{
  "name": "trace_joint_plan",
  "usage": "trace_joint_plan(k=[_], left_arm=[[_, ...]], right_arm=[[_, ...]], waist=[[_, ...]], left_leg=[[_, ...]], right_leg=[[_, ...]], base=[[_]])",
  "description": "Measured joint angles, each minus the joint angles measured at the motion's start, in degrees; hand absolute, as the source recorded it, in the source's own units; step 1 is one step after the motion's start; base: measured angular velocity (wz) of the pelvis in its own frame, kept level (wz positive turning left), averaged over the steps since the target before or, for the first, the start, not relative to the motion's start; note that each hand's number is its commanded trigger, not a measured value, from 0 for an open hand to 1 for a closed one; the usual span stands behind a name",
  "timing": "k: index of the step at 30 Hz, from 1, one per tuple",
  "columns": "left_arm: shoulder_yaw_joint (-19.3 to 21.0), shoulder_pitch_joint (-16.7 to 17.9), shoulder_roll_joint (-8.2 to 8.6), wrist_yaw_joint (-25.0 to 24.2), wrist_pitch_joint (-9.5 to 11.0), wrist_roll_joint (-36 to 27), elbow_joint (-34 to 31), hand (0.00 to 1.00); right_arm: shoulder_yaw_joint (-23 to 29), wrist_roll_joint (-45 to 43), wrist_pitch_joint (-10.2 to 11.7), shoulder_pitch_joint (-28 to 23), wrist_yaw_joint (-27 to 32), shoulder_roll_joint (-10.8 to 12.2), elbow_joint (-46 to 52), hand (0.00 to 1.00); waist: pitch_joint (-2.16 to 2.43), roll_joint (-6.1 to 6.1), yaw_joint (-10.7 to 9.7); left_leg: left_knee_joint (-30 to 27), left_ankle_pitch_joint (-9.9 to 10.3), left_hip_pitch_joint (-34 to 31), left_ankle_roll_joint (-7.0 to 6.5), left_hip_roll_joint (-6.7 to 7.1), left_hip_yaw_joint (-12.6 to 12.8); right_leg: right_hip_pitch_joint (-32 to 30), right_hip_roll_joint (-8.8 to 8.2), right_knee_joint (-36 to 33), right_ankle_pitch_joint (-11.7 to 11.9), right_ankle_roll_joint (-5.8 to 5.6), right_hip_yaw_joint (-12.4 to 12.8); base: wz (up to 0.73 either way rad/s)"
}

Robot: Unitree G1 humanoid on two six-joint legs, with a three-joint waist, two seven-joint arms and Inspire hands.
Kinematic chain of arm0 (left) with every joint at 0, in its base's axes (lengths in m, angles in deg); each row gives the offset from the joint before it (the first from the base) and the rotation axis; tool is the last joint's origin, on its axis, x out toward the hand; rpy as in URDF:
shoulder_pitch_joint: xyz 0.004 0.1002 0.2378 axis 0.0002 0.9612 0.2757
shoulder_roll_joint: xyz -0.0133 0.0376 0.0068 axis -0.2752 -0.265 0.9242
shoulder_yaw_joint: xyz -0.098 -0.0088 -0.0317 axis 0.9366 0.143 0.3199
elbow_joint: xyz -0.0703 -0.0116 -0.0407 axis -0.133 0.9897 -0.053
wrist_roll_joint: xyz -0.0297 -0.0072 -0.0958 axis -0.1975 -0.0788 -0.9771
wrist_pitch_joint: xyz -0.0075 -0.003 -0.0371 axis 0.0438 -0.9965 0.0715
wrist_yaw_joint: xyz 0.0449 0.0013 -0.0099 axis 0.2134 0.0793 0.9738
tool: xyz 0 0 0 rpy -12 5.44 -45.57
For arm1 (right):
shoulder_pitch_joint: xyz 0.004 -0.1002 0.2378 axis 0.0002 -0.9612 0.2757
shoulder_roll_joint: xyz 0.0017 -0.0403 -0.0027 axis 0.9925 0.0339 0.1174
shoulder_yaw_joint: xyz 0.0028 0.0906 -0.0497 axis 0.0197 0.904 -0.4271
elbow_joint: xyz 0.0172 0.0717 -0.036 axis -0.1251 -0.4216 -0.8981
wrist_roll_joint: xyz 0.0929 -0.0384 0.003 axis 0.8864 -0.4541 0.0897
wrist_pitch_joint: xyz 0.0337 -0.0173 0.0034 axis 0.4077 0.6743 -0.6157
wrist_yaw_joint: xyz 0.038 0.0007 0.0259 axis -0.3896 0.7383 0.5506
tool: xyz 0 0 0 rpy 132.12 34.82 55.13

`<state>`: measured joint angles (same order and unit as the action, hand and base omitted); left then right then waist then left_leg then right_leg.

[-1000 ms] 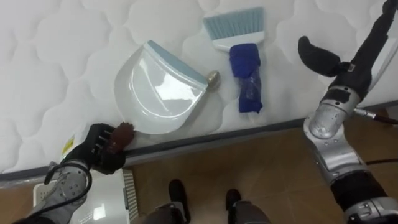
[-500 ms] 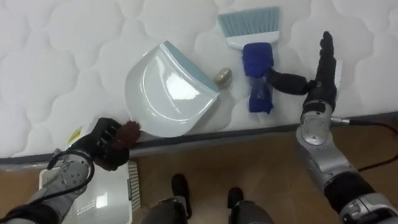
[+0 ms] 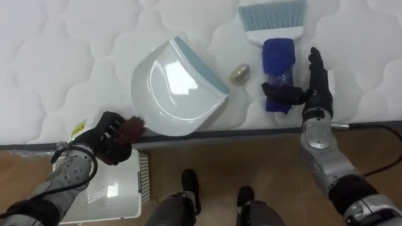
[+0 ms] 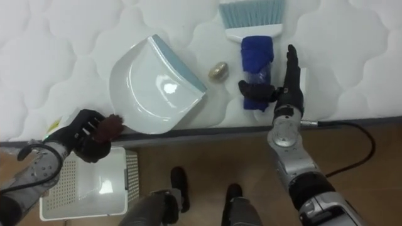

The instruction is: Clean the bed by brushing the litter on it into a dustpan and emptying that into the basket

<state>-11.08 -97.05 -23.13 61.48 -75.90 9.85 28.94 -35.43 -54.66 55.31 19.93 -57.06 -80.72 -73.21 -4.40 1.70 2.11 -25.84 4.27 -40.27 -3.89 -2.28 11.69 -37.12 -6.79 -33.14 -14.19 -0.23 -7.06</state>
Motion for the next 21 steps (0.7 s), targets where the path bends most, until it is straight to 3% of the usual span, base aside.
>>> trace_joint_plan(k=[14, 21], left_arm=[[2.08, 0.0, -0.27, 4.83, -0.68, 7.82, -0.14, 1.0], [2.12, -0.07, -0.27, 5.23, -0.79, 8.19, 0.0, 1.0]], right_arm=[[0.46, 3.62, 0.01, 0.94, -2.04, -0.05, -3.8, 0.0], [2.49, 4.01, -0.02, 2.1, -2.64, -0.08, -6.03, 0.0]], waist=[[0.35, 0.52, -0.15], [0.33, 0.49, -0.21]], left_leg=[[-1.03, -0.07, -0.29, -0.1, 0.02, -0.79], [-1.02, -0.06, -0.28, -0.1, 0.06, -0.86]], right_leg=[[0.29, 0.0, -0.77, -0.06, 0.09, -0.72], [0.34, 0.0, -0.9, -0.06, 0.08, -0.8]], base=[[0.01], [0.01]])
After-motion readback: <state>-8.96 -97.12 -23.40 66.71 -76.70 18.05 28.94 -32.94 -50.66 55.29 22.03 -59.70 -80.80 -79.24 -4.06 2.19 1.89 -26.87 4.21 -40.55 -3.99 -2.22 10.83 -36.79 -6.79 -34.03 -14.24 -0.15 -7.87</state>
